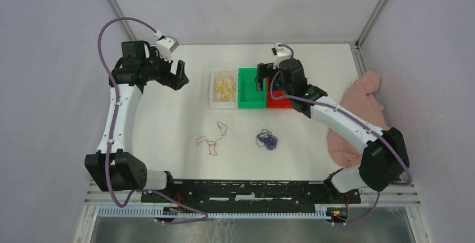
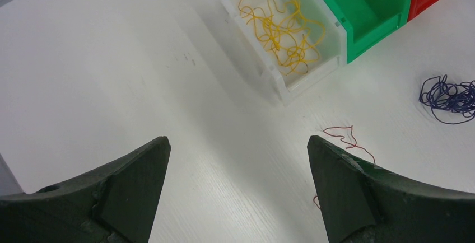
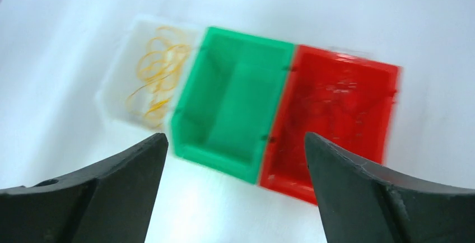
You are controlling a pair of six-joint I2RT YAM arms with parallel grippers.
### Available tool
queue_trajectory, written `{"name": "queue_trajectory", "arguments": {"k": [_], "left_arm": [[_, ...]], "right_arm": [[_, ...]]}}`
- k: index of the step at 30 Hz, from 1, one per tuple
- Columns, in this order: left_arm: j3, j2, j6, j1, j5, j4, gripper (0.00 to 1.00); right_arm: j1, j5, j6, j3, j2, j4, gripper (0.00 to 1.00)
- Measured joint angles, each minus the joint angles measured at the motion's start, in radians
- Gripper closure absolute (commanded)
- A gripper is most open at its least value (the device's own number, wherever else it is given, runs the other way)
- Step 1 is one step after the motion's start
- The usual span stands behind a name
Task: Untangle the cables
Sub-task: Pick up the cable at the center of the board.
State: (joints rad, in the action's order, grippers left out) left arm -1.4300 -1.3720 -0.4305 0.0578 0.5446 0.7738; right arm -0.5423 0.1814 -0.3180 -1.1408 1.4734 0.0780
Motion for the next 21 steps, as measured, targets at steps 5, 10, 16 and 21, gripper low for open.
{"name": "queue_trajectory", "arguments": {"k": [5, 10, 16, 21], "left_arm": [[0.005, 0.006, 0.000, 0.013, -0.011, 0.001, 0.01], [0.005, 0.040, 0.014, 0.015, -0.042, -0.007, 0.01], [0.022, 0.106, 0.059, 0.026, -0.126, -0.067, 0.01], [0.044, 0.138, 0.093, 0.031, -0.179, -0.116, 0.01]], "right_arm": [[-0.215, -0.025, 0.022, 0.080, -0.032, -0.036, 0.01], [-0.387, -0.079, -0.012, 0.125, 0.048, -0.031, 0.01], [-0.355, -0.100, -0.135, 0.127, 0.095, -0.043, 0.00], [-0.383, -0.115, -0.167, -0.003, 0.262, -0.007, 0.11]]}}
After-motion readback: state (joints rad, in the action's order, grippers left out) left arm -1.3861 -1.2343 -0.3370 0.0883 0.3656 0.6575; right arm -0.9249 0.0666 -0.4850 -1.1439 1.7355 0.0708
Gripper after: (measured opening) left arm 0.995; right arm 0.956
